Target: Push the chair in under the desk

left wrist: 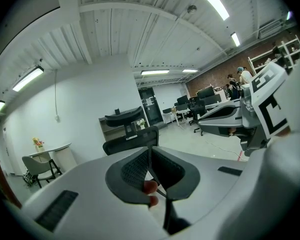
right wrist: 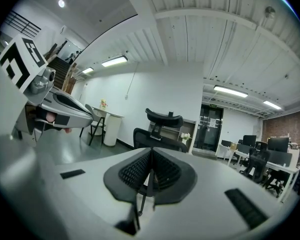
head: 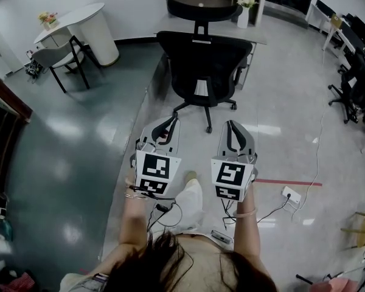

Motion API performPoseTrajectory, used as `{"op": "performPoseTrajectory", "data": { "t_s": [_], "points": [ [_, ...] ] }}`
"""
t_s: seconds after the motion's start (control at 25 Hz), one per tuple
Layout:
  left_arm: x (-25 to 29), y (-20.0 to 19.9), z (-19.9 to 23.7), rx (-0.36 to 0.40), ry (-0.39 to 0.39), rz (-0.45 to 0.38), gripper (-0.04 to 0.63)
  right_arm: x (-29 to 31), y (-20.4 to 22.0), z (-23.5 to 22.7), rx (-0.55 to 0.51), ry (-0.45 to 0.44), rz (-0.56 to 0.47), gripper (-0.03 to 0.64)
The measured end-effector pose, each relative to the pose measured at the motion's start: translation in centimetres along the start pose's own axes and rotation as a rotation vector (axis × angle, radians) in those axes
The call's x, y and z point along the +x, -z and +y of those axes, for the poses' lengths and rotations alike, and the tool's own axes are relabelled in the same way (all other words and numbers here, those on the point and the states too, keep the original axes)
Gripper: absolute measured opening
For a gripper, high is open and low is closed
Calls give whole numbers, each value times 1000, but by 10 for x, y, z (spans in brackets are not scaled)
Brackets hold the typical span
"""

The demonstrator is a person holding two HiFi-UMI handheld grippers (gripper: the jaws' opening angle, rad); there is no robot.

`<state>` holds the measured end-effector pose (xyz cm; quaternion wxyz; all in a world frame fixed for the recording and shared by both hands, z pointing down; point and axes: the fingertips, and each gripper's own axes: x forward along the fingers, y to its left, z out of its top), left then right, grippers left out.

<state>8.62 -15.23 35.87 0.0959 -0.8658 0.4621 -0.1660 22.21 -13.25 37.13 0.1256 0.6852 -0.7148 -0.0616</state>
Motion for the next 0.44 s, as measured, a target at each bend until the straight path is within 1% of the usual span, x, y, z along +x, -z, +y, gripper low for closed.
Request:
{"op": "performPoseTrajectory", "data": {
  "t_s": [0.24,0.44],
  "points": [
    [-18,3,-4,21,-8,4,28,-19,4,0,31,22,-3,28],
    [-27,5,-5,35,-14,20,27,-28,6,7,43,11,-3,28]
  ]
}}
